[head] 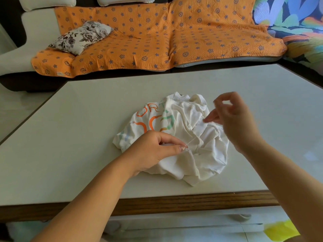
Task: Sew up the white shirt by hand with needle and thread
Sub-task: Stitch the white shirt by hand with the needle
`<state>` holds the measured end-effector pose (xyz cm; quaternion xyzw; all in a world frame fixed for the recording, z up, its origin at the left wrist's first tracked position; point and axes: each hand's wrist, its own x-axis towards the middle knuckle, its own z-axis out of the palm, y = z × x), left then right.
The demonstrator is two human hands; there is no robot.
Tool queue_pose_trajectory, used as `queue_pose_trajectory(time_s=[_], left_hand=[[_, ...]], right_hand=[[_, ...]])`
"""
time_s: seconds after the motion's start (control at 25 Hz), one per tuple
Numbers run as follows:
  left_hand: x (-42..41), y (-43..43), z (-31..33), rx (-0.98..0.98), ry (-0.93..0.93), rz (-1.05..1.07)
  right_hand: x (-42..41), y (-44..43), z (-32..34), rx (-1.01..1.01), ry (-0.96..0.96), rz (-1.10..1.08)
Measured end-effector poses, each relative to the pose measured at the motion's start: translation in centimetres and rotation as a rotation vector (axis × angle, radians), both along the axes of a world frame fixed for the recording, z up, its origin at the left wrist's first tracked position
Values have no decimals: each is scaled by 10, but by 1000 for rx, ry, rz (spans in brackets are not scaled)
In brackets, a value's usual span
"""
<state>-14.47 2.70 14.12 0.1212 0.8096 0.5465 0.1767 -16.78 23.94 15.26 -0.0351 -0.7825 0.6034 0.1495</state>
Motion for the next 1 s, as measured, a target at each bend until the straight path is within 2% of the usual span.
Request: queue_pose_trajectory(time_s=[0.12,0.2,0.36,0.44,0.72,1.0], left_hand=[[-1,-1,0,-5,-4,11],[-2,-2,-1,-8,-5,11],[-2,-2,-1,1,-12,19],[-2,-2,0,-1,-13,22],[-1,0,0,-15,-4,39],[-1,2,-2,-38,-6,35]], right_hand=[[8,-8,-5,371,-61,166],[14,-12,-3,502,-93,279],[23,-10,11,477,-278,471],[27,-10,13,448,-308,525],[29,-13,6,589,-209,465],[29,-17,-4,536,-89,397]])
